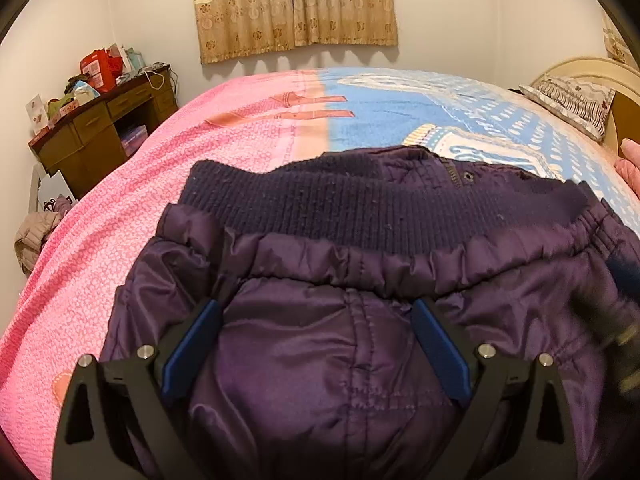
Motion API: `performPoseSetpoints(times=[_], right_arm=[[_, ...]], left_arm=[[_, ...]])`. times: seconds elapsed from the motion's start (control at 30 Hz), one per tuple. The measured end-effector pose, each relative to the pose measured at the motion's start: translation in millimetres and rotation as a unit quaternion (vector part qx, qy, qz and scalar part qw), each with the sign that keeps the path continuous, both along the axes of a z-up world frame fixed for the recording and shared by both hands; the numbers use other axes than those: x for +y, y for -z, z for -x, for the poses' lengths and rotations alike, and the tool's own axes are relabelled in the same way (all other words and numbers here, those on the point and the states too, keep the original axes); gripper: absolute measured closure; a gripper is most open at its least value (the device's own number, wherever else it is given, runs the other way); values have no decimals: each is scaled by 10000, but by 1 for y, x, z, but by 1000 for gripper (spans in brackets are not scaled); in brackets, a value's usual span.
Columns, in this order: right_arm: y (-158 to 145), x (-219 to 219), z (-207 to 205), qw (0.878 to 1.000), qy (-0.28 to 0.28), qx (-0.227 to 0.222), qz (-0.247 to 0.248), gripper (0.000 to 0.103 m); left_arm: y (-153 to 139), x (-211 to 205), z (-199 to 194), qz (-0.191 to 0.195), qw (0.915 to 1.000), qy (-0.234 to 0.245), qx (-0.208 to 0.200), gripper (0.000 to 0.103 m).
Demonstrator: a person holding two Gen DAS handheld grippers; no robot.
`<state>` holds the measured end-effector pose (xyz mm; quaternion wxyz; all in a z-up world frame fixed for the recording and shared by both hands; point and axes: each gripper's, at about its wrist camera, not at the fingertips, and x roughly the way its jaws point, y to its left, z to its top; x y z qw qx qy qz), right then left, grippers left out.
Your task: Fold large clothes
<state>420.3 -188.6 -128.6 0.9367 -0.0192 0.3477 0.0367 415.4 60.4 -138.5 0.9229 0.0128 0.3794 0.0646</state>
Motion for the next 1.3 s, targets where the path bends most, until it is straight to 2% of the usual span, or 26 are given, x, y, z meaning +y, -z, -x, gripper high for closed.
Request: performPoseSetpoints(times=[0.13,0.4,0.57,0.63,0.7,0.8,0.87,0.93,0.97,1.13,1.3], right_arm=[[13,7,-3,9997,-6,-19,252,29],[20,4,-13,9994,-40,158,321,25],[19,7,-15,9993,-25,150,349,25],[19,7,-15,9993,-17,126,356,25],[19,8,-15,9993,-10,108,360,25],[22,10,-11,9993,-1,71,360,25],[23,10,-10,9993,1,60,361,25],[23,10,-8,9994,-1,54,350,25],[23,10,-8,9994,-3,55,346,25],[23,9,-8,9994,-6,50,338,25],[23,9,-8,9994,-7,51,342,25]], left_arm=[[1,-1,-1,-29,10000,39,11,4],[-7,-2,6,-80,9999,93,56,4],[-37,24,49,50,9991,146,-400,5],[-47,50,65,106,9983,-86,-567,4],[-48,76,71,317,9976,-245,-562,3],[-31,109,72,877,9953,-400,-119,3],[-18,126,74,1519,9875,-417,70,4],[-9,129,75,1916,9807,-354,156,4],[-5,128,75,2041,9782,-343,191,4],[9,121,70,2194,9749,-268,280,4],[23,131,65,2678,9627,-234,303,7]])
